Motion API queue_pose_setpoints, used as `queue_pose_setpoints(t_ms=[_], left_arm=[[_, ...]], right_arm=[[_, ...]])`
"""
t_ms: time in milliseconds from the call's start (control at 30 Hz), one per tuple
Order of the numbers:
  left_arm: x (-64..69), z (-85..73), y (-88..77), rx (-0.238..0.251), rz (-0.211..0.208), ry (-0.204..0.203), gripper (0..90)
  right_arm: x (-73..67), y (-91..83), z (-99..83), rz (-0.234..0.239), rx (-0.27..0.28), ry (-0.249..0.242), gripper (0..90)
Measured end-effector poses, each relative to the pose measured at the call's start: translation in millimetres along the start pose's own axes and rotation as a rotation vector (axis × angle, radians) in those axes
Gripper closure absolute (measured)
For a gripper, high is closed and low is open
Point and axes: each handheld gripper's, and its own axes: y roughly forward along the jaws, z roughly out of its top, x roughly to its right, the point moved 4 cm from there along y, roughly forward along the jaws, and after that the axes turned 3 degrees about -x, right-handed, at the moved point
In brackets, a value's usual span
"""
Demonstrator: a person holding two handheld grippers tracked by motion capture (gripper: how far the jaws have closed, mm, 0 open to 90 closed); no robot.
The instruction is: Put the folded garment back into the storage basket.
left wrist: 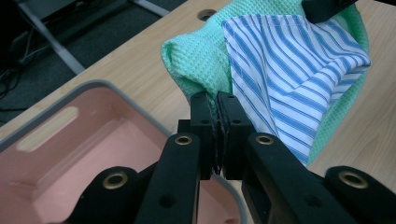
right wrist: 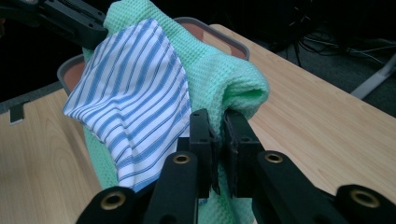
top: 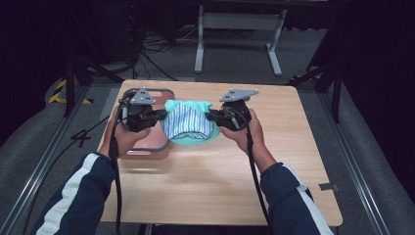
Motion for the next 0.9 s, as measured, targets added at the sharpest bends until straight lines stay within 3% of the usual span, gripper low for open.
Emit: queue_pose_setpoints(t_ms=[400, 900], left_arm=[[-39.5, -26.5, -26.7, -0.022, 0.073, -0.073, 86.2], [-73.4, -68.4, -47.7, -0.086, 0.126, -0.123, 86.2]], right_arm=[[-29.1, 47.4, 34.1, 0.054, -0.010, -0.029, 83.1], [-63.6, 106.1, 54.1, 0.121, -0.071, -0.080, 83.0]])
